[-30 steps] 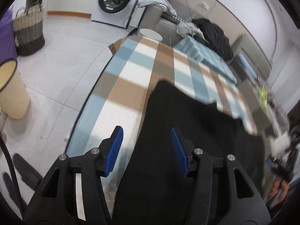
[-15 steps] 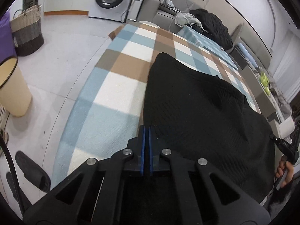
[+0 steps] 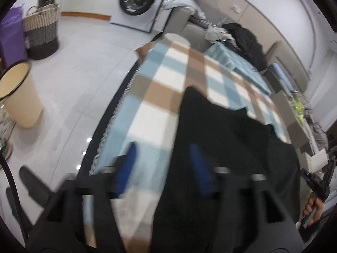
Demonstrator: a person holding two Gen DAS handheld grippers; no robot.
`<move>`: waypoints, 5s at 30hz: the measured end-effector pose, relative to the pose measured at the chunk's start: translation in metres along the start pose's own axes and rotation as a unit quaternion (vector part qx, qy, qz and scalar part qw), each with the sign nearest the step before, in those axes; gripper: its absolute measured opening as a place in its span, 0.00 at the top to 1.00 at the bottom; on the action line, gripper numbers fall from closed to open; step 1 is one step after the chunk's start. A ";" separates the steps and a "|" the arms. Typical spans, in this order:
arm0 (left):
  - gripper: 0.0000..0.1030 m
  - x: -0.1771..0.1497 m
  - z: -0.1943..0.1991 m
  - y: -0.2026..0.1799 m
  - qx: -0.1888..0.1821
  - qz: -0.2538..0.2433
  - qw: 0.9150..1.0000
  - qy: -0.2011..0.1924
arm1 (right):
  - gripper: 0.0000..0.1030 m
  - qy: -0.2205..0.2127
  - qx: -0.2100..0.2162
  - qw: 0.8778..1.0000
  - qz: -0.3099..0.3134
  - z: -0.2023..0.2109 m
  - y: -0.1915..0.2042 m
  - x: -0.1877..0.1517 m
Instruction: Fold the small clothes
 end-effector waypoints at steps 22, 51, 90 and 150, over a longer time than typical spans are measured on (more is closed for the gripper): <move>0.99 0.048 -0.074 -0.033 0.017 0.003 1.000 -0.004 | 0.63 0.002 -0.004 1.000 0.013 0.016 0.002 -0.017; 0.53 -0.112 0.047 0.011 0.018 -0.026 0.999 0.043 | 0.57 0.047 0.051 0.997 -0.032 0.061 -0.017 -0.099; 0.88 -0.143 0.116 0.035 0.002 -0.004 1.000 0.000 | 0.85 -0.040 -0.040 0.997 0.060 0.097 0.014 -0.110; 0.38 -0.143 -0.024 -0.203 -0.025 -0.227 0.972 0.058 | 0.68 0.029 -0.022 0.973 0.229 -0.016 0.151 -0.094</move>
Point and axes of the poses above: each gripper's, at about its wrist camera, not at the fingertips, and z roughly against the way its jaws point, y to its left, x to its top, the point moved 1 cm from there along -z, roughly the way its jaws point, and after that the axes turned 7 degrees about z, right-handed, at the moved point
